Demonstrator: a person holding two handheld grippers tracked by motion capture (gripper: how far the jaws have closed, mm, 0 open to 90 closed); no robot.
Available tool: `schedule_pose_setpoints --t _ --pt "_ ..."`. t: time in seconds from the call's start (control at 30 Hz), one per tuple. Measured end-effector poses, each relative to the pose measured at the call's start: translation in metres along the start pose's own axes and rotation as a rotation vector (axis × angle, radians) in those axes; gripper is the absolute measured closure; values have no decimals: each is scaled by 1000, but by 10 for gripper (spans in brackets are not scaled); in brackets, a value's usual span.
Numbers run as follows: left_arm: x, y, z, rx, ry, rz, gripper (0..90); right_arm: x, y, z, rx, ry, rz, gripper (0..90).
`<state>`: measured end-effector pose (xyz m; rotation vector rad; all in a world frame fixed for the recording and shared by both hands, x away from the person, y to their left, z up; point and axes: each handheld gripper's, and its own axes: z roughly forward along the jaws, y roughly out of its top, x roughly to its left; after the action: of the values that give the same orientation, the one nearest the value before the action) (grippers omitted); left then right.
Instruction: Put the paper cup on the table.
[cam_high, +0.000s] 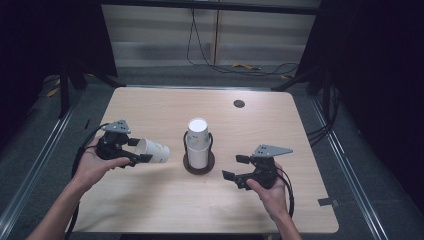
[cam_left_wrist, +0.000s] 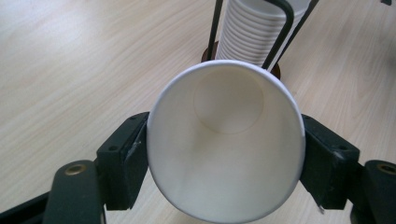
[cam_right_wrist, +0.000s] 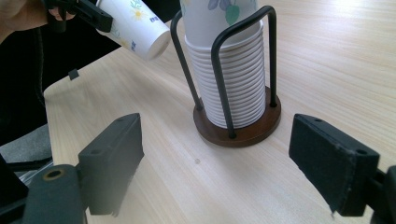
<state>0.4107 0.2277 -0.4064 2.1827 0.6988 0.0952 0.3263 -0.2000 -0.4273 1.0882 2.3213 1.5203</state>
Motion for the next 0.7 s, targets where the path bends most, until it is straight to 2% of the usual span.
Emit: schedule_pose_setpoints --t 0.1,0.2,0.3,0.4,0.5,0.57,0.63,0.7 --pt "6 2 1 17 15 -25 263 -1 0 0 2 0 -2 172" --pt "8 5 3 22 17 -29 263 0 0 0 1 0 0 172" --pt "11 11 6 51 44 -14 260 0 0 1 3 2 1 172" --pt "13 19 10 64 53 3 257 0 0 2 -5 0 -1 177" --pt "14 29 12 122 61 23 257 1 0 3 0 7 -7 177" --pt "13 33 14 140 78 37 257 0 -1 3 4 4 -6 177" --pt "14 36 16 165 90 43 257 0 -1 3 3 4 -4 177" --pt "16 37 19 189 85 30 257 0 -1 2 2 3 -8 177"
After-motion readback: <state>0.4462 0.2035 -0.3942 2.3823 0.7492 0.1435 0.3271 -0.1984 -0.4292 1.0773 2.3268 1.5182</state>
